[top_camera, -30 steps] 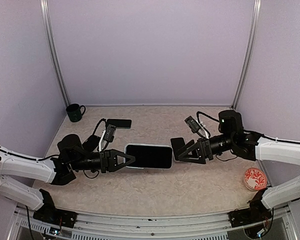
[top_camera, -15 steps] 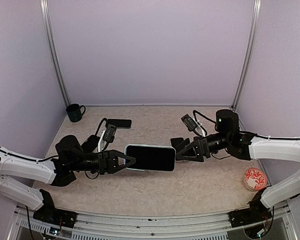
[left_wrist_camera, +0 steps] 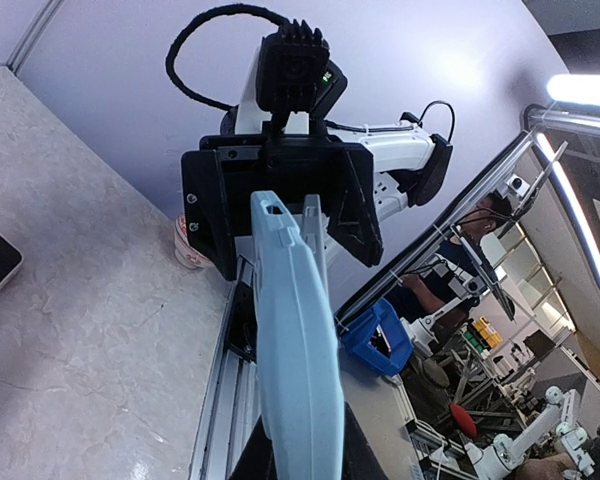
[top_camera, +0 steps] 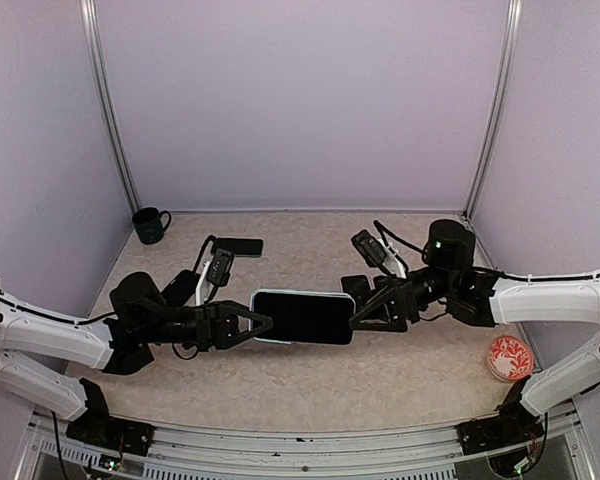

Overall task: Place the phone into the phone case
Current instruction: Press the phone case against the phone.

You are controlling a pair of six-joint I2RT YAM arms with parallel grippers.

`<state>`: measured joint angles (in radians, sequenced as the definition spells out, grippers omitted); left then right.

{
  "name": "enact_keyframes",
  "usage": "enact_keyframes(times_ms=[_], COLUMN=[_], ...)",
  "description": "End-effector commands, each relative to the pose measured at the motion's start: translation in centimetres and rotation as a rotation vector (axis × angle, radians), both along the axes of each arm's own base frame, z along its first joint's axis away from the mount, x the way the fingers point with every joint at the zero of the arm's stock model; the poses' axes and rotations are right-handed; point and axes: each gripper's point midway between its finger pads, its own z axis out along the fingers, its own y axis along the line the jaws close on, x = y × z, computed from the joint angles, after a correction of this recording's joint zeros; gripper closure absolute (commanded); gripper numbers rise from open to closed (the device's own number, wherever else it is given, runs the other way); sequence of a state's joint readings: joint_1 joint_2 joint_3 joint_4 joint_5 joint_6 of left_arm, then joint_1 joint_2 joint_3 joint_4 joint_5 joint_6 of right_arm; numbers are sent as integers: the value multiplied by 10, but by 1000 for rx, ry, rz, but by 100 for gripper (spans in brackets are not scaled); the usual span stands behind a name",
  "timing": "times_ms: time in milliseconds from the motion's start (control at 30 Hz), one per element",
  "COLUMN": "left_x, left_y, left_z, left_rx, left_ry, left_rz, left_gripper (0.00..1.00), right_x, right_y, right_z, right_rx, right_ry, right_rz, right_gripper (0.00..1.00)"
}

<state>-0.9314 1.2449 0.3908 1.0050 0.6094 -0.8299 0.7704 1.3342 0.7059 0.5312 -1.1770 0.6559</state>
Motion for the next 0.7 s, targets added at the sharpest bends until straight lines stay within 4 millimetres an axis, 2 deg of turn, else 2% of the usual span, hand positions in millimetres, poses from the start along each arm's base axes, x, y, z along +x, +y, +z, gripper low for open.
enact_keyframes(times_ms=[0, 300, 667], left_x=[-5, -4, -3], left_y=[2, 2, 3], left_z=[28, 27, 27], left_rx=[-97, -98, -97], left_ry=[-71, -70, -69], left_rz=[-8, 0, 6], left_gripper=[100, 100, 100], right_x=[-10, -21, -25], right_y=[2, 3, 3], right_z=[10, 13, 13], right_rx=[47, 69, 70], right_ry=[-27, -27, -25], right_rz=[48, 98, 112], right_gripper=[21, 52, 77])
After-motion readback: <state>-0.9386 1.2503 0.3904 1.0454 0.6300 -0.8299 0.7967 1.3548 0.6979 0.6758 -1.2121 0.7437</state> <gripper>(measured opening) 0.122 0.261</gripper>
